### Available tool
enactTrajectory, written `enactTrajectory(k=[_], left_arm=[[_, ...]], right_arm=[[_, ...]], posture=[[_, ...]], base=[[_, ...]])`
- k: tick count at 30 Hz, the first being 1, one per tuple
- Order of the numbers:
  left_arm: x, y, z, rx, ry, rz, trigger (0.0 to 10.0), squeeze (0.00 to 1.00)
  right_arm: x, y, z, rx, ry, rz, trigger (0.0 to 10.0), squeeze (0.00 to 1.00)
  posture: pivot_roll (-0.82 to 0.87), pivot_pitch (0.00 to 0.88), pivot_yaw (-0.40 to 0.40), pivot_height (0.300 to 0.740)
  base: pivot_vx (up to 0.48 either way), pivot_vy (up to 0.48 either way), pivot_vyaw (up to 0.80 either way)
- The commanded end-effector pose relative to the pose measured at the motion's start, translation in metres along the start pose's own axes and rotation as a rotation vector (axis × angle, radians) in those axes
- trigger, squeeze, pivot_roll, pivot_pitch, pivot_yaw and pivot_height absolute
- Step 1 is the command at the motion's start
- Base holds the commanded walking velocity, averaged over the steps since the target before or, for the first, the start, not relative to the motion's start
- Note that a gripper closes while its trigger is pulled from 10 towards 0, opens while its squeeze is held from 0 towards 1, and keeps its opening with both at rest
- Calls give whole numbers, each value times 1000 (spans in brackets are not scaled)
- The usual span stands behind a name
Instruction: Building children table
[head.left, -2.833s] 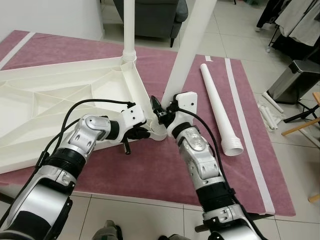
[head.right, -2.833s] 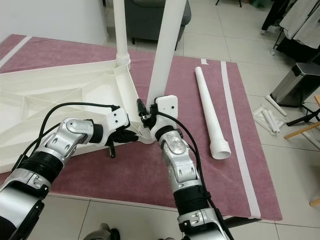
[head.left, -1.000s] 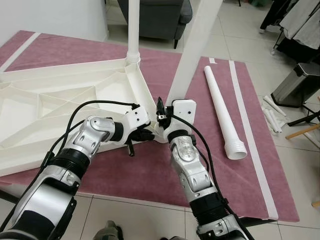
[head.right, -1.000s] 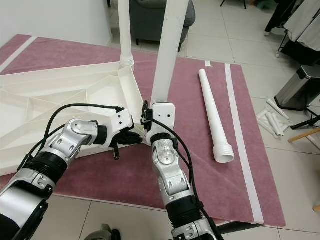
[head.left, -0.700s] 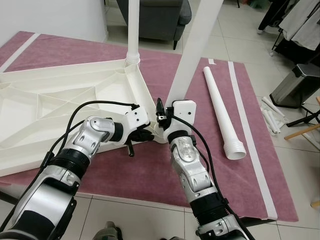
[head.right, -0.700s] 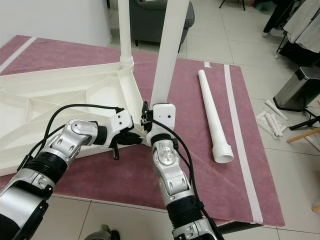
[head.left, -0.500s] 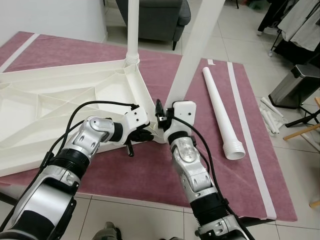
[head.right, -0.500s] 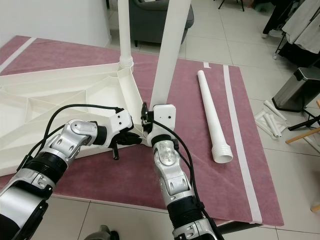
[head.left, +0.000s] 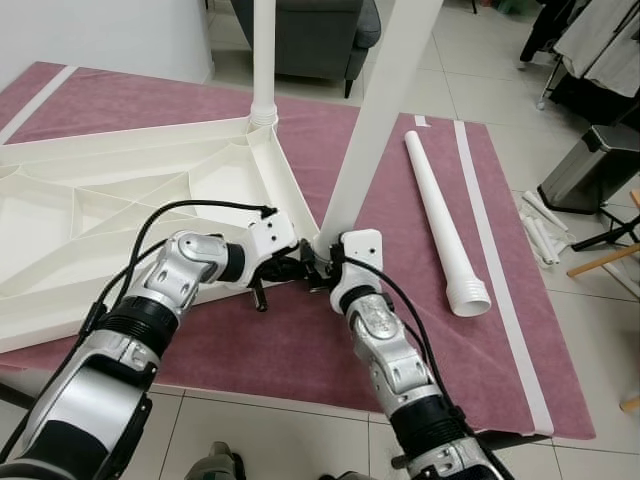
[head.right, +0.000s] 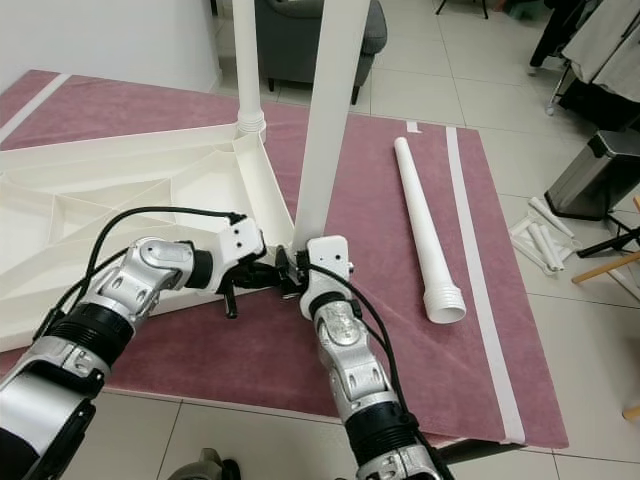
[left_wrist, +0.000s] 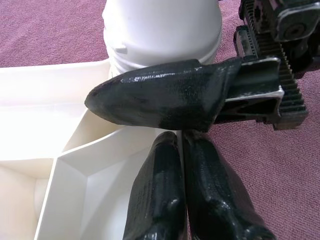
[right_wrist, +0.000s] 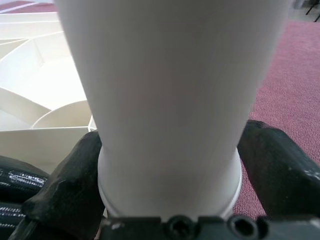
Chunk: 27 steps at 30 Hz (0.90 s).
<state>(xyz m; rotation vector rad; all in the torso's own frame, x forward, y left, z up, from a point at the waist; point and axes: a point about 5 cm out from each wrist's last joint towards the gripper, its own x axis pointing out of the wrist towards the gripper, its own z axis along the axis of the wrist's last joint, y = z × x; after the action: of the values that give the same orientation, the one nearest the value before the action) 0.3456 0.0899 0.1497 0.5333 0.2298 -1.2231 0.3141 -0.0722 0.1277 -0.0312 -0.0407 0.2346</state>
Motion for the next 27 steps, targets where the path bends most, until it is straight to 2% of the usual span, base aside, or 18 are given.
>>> enactTrajectory(k=[1,8,9,10,13,14,16,17,27], left_arm=[[-10,7,-8,-34,14,67,0,0],[-10,7,-8,-37,12,72,0,0],[-10,8,-9,-38,13,73,0,0],[-10,8,-9,-38,13,74,0,0],[-10,8,-9,-39,13,74,0,0],[-10,8,-8,-39,13,75,0,0],[-10,8,-8,-39,13,75,0,0],[-10,8,-8,-38,12,74,0,0],[-10,8,-8,-39,11,74,0,0]], right_arm=[[-4,-18,-17,-8,78,-55,10000,0],[0,-22,-9,-28,38,-36,10000,0],[1,-21,-7,-26,31,-29,10000,569],[1,-20,-5,-23,21,-16,10000,1000],[1,-19,-3,-20,10,3,10000,1000],[1,-15,1,-20,-15,49,10000,792],[1,-15,1,-20,-15,49,10000,792],[1,-13,7,-26,-46,94,10000,0],[5,-16,27,-70,-128,137,10000,0]], posture=[[135,74,-17,740],[139,76,-17,740],[139,76,-17,740],[139,77,-17,740],[139,77,-16,740],[139,77,-16,740],[139,77,-16,740],[139,76,-15,740],[138,77,-15,740]], base=[[0,0,0],[0,0,0],[0,0,0],[0,0,0],[0,0,0],[0,0,0],[0,0,0],[0,0,0],[0,0,0]])
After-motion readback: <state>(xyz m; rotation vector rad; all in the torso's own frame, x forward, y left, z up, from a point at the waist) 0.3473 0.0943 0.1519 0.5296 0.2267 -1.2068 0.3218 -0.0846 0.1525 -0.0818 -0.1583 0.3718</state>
